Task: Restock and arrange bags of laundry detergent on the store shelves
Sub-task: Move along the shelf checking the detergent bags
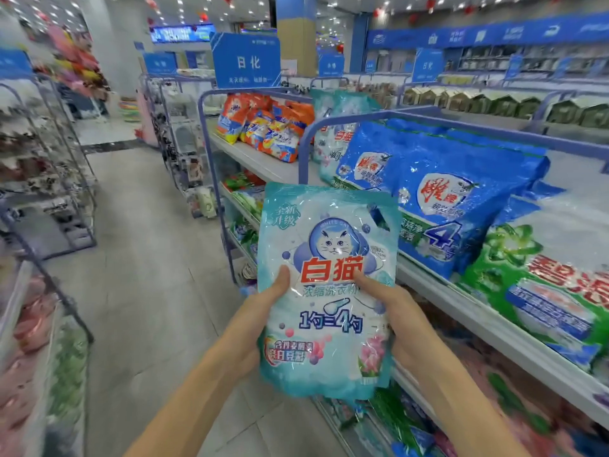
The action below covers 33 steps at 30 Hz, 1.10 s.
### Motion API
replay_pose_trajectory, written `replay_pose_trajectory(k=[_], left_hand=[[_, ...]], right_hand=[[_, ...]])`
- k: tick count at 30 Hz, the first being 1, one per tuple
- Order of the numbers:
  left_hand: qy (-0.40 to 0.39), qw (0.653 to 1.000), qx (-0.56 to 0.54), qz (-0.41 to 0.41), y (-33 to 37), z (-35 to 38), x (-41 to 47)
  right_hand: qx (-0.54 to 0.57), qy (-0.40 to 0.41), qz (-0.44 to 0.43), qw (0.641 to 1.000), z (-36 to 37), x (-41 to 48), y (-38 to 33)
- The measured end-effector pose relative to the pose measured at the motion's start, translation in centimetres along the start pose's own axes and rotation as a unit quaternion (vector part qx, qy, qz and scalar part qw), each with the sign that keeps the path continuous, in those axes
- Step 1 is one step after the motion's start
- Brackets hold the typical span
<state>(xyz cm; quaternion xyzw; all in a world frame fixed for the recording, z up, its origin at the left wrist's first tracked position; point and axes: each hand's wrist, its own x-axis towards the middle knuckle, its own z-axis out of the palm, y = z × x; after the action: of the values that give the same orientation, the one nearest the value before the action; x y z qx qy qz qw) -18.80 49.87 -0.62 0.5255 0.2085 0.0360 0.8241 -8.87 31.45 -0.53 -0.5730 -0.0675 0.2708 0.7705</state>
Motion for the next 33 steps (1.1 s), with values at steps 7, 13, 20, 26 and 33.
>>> replay_pose_trajectory(k=[7,13,20,26,33], left_hand=[[0.031,0.999,-0.016,0.004,5.8,-6.5,7.3],[0.028,1.0,-0.006,0.004,11.1,-13.5,15.7],[-0.047,0.999,0.011,-0.015,18.5,-21.4,26.0],[-0.084,0.995,0.039,-0.032,22.5,-24.4,35.1],[-0.143,0.986,0.082,-0.008,28.1,-24.1,46.2]], right_hand=[[0.007,-0.023,0.011,1.0,6.7,10.4,0.2],[0.017,-0.007,0.005,1.0,13.5,20.2,0.4],[0.038,0.056,-0.01,0.998,21.7,29.8,0.4],[0.046,0.132,-0.032,0.99,24.7,36.5,-0.6],[0.045,0.17,-0.108,0.978,26.0,45.7,-3.9]])
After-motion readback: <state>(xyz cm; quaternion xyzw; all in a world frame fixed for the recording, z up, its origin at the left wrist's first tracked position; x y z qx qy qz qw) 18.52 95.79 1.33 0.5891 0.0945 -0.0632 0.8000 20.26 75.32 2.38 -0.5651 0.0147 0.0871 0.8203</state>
